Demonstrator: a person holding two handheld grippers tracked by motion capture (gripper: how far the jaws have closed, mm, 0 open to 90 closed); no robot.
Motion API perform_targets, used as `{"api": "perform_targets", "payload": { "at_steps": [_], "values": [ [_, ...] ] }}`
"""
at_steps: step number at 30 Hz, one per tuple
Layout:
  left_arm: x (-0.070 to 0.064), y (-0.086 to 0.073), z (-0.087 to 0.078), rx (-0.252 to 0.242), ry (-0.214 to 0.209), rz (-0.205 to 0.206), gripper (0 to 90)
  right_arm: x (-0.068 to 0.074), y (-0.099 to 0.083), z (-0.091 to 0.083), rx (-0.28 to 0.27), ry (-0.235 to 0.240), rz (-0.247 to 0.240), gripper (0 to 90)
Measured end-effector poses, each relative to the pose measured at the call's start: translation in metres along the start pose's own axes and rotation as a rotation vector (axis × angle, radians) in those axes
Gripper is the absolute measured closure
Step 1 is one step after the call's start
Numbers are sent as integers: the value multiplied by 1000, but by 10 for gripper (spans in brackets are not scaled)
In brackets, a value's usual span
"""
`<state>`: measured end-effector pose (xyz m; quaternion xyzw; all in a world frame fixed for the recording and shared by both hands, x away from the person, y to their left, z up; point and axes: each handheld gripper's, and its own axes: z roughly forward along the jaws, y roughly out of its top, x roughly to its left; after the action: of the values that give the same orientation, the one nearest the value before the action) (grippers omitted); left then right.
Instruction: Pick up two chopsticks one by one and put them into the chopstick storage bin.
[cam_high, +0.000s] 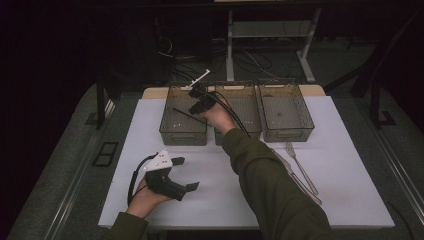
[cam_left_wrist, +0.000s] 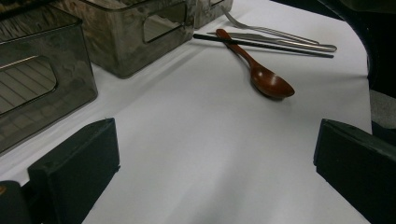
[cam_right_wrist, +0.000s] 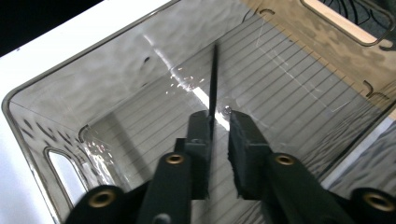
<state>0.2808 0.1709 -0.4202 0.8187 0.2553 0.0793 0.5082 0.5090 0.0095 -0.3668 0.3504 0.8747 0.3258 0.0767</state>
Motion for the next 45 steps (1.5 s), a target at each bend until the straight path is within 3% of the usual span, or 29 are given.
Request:
{"api": "perform_targets", "payload": {
  "at_steps": [11,21,29,36,45],
  "values": [
    [0,-1,0,4,2,-2,0,-9,-6,-17,-33,99,40,508],
    [1,-1,0,5,7,-9,0,-13,-22,-50,-109,96,0,446],
    [1,-2,1,5,11,-8,0,-22,-54,-86,-199,62,-12,413],
    [1,-2,0,12,12,-9,0,-30,-86,-115,-221,54,-17,406],
    [0,-3,2,17,14,-7,0,-38,-129,-137,-230,63,-7,410]
  ]
}}
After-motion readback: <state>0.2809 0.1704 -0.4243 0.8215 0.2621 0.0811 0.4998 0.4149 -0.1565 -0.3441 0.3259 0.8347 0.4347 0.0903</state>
